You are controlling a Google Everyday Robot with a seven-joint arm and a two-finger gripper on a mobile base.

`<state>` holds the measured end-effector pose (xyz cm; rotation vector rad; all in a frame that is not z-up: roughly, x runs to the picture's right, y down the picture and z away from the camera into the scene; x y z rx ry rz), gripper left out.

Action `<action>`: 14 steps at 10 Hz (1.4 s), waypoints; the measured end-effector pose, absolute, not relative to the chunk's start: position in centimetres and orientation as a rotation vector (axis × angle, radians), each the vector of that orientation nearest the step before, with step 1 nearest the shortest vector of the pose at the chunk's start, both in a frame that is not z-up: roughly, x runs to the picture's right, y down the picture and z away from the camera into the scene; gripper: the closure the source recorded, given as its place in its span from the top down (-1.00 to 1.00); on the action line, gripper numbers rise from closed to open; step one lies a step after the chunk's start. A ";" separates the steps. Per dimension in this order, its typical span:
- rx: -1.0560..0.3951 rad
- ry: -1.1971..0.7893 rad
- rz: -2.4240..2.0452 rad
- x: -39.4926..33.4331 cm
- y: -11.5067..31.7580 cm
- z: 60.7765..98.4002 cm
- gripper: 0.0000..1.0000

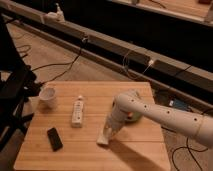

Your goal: Wipe the white sponge on the table

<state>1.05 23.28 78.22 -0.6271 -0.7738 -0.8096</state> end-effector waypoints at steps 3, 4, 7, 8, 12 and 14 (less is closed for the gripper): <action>-0.597 -0.826 -0.906 -3.2 22.1 78.8 -1.00; -0.602 -0.845 -0.929 -4.5 22.8 78.8 -1.00; -0.616 -0.910 -0.936 -7.9 26.0 77.7 -1.00; -0.629 -0.928 -0.924 -8.5 27.5 77.0 -1.00; -0.704 -0.879 -0.776 -4.9 32.3 74.0 -1.00; -0.731 -0.808 -0.686 -0.8 33.5 72.8 -1.00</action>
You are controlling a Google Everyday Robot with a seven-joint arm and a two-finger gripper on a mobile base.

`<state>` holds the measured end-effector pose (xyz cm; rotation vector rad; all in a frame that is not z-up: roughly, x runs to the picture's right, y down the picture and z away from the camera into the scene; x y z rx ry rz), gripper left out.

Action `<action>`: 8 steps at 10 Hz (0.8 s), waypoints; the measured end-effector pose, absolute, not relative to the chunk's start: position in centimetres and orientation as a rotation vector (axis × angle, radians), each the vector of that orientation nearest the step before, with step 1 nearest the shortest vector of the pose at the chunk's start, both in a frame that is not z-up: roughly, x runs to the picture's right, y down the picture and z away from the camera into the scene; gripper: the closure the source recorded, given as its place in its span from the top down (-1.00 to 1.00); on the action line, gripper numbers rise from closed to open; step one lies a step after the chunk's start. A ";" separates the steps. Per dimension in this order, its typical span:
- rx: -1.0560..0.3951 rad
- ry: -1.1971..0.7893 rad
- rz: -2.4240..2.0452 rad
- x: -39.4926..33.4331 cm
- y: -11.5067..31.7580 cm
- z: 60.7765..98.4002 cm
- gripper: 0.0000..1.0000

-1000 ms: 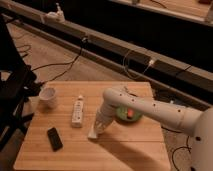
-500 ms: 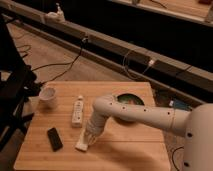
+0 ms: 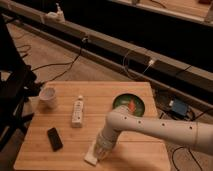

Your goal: Wipe the white sponge on the table

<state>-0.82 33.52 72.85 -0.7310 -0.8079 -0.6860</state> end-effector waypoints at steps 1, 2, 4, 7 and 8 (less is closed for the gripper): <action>-0.733 -0.770 -0.655 1.3 33.3 72.7 -1.00; -0.733 -0.740 -0.642 2.9 32.7 72.7 -1.00; -0.725 -0.693 -0.653 5.6 30.4 73.6 -1.00; -0.687 -0.698 -0.700 5.3 26.6 76.2 -1.00; -0.674 -0.712 -0.720 4.3 25.6 77.1 -1.00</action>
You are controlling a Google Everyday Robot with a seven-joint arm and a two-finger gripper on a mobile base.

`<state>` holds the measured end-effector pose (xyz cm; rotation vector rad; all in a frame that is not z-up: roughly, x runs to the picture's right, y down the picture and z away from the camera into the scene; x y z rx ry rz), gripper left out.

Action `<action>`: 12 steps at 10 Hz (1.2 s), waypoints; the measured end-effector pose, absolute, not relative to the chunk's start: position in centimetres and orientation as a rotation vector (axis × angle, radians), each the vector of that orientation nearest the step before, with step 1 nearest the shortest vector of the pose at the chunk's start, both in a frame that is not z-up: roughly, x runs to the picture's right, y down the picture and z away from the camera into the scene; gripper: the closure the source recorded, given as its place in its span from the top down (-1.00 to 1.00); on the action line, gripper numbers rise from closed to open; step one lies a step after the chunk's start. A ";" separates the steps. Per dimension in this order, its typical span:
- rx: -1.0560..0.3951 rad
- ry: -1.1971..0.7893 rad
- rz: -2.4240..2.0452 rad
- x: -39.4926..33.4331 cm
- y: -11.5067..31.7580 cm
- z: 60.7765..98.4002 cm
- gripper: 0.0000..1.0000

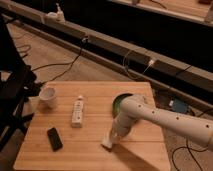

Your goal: Wipe the white sponge on the table

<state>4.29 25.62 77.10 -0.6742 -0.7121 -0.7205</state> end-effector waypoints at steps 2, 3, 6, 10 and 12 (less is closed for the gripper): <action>-0.646 -0.756 -0.780 1.3 24.1 78.6 -1.00; -0.639 -0.774 -0.802 0.1 23.9 78.9 -1.00; -0.635 -0.847 -0.870 -4.3 24.9 78.9 -1.00; -0.676 -0.909 -0.910 -8.1 28.8 77.0 -1.00; -0.709 -0.885 -0.857 -7.0 30.7 75.5 -1.00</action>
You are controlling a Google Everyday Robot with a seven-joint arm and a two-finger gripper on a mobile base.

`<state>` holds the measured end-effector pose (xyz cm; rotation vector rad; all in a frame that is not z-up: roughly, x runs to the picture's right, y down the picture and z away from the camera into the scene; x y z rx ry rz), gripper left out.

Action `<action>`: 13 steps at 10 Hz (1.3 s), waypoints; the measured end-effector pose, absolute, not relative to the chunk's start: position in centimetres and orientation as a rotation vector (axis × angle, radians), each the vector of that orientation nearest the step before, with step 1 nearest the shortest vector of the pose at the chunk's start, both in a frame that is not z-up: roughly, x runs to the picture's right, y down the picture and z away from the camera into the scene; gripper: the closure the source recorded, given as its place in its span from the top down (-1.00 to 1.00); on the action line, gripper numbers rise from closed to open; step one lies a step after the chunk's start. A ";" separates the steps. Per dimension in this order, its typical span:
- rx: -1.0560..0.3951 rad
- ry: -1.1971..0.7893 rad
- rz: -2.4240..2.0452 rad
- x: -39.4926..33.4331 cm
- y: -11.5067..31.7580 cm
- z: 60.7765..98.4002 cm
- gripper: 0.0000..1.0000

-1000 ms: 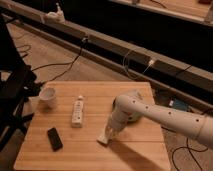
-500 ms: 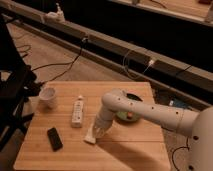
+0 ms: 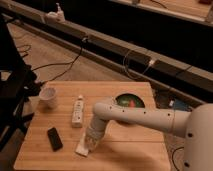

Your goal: Wipe the white sponge on the table

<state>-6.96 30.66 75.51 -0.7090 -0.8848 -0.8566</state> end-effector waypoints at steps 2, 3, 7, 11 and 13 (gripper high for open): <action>-0.747 -0.801 -0.770 -3.2 31.8 74.0 -1.00; -0.770 -0.747 -0.731 -0.9 32.1 73.4 -1.00; -0.809 -0.594 -0.701 5.4 29.3 73.5 -1.00; -0.759 -0.605 -0.830 2.5 24.2 76.4 -1.00; -0.734 -0.656 -0.889 -0.7 23.4 77.4 -1.00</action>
